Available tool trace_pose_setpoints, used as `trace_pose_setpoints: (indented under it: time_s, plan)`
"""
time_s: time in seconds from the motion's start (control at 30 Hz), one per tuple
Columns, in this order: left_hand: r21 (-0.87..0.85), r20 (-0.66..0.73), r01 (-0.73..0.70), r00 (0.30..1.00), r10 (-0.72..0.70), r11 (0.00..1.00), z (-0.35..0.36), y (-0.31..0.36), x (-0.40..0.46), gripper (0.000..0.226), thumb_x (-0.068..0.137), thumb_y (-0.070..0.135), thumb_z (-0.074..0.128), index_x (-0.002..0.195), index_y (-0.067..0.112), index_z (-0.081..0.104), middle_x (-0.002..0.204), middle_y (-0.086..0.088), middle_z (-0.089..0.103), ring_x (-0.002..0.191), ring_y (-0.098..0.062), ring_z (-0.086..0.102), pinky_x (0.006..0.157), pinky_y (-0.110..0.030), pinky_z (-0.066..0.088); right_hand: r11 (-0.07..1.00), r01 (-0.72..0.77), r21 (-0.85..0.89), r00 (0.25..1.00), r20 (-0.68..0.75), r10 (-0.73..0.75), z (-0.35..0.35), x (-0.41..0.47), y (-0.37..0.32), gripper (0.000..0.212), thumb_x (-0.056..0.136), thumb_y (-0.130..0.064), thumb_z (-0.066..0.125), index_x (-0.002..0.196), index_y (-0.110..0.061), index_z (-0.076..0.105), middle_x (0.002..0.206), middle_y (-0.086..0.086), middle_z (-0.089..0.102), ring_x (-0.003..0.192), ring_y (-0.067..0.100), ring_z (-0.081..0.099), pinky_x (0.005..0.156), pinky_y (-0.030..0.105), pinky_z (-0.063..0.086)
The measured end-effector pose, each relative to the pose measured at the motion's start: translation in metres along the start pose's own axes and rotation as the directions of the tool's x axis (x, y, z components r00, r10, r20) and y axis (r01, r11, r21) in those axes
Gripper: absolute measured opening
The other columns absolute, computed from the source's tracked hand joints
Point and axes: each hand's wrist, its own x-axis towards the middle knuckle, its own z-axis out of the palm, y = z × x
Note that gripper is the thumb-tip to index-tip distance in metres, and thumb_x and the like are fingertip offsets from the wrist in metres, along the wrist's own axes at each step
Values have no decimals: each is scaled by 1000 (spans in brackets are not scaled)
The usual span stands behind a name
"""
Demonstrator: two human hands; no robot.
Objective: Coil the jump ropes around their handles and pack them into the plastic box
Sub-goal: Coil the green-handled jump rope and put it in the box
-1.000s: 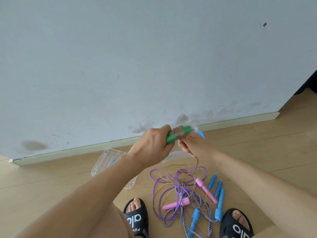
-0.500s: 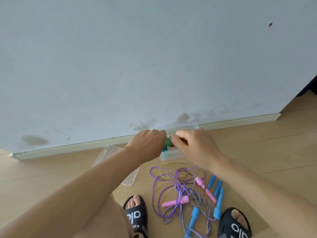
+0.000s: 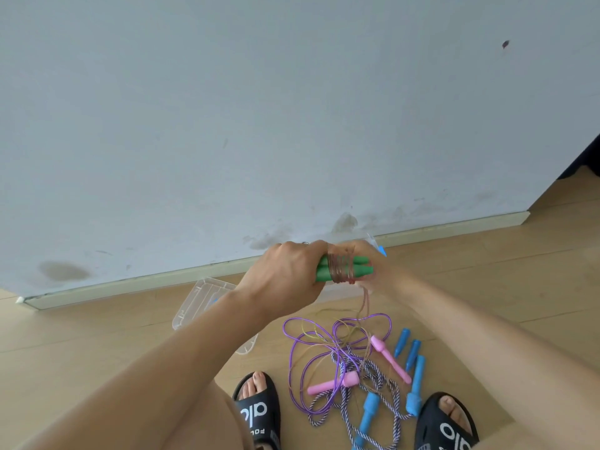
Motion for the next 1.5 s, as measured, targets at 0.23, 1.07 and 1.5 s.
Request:
trace_pose_setpoints:
  time_s: [0.23,1.07,1.5]
  plan:
    - [50,100,263,959,-266,964,7,-18,15,13,80,12,52,76,17,41,64,-2,44,64,-33,48,51,-33,34,998,-21,-66,965,-263,3,48,-24,19,57,104,-45,36,58,-13,32,48,-4,30,51,15,26,50,29,21]
    - [-102,-31,33,999,-36,994,2,4,-4,23,79,21,56,101,26,58,67,0,61,62,-31,54,51,-34,42,997,42,66,993,104,-49,4,1,-8,24,89,-25,57,74,-7,49,49,-9,39,43,4,35,44,19,28]
    - [66,51,308,949,-311,949,10,-4,14,7,80,11,49,85,13,45,68,-7,49,65,-36,51,54,-38,45,975,0,-224,962,-267,-61,44,-39,9,53,104,-39,37,59,-13,46,45,-6,40,48,13,32,53,32,31]
